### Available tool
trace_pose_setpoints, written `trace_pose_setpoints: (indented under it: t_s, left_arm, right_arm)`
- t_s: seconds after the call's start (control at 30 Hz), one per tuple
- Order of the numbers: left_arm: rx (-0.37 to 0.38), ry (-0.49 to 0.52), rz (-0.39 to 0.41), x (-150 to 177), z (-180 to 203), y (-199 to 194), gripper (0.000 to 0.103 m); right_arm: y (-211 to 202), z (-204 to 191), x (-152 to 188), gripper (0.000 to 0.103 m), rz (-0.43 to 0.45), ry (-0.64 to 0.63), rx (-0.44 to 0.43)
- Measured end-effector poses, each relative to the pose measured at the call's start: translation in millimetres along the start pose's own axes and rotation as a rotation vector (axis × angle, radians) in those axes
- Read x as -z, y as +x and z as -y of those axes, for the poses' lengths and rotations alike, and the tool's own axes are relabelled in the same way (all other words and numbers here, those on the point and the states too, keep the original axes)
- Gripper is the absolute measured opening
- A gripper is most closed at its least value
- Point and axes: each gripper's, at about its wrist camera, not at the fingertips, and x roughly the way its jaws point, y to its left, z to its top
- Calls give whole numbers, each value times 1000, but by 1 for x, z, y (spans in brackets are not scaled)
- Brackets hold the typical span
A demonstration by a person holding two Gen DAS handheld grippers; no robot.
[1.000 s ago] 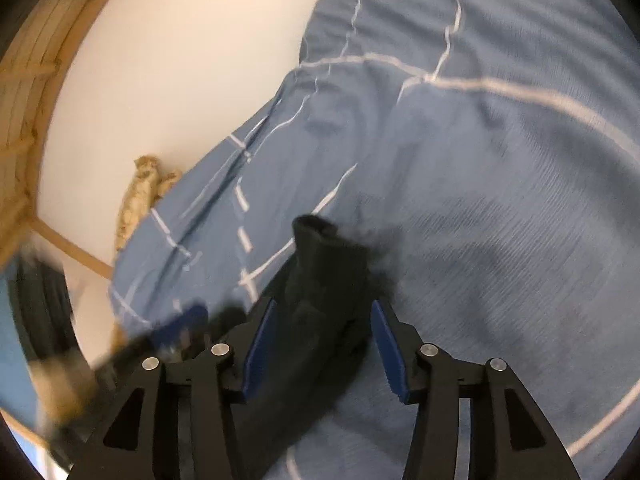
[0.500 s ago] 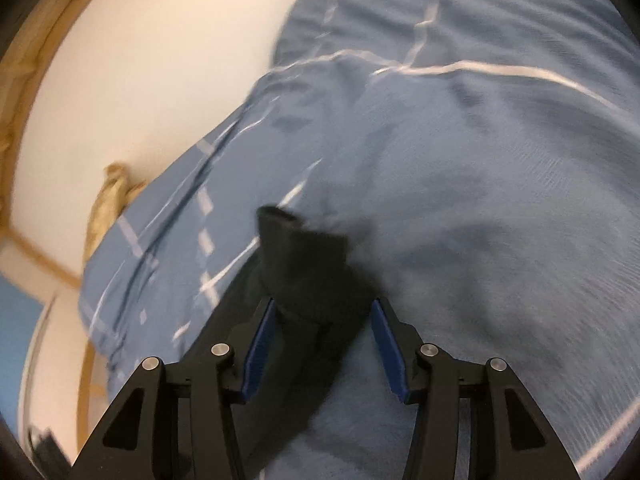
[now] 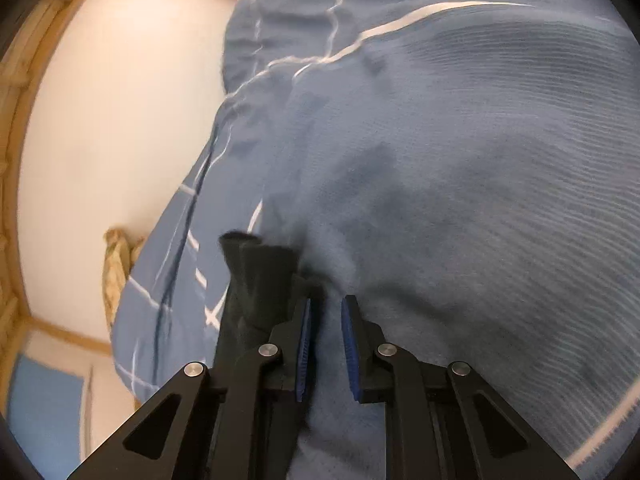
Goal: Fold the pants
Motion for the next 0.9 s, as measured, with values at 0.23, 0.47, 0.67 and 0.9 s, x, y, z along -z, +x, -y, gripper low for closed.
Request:
trace_pose_setpoints:
  t_s: [0.23, 0.47, 0.67, 0.9]
  left_arm:
    - [3, 136, 8, 4, 32, 3, 69]
    - [8, 137, -7, 8, 31, 6, 69]
    - [10, 138, -13, 9, 33, 9, 69]
    - [17, 141, -13, 10, 34, 5, 71]
  right_arm:
    - [1, 0, -9, 19, -20, -16, -24]
    - [7, -6, -9, 24, -54, -33, -56]
    - [25, -8, -9, 24, -84, -91, -70]
    - [-10, -14, -13, 8, 51, -146, -8]
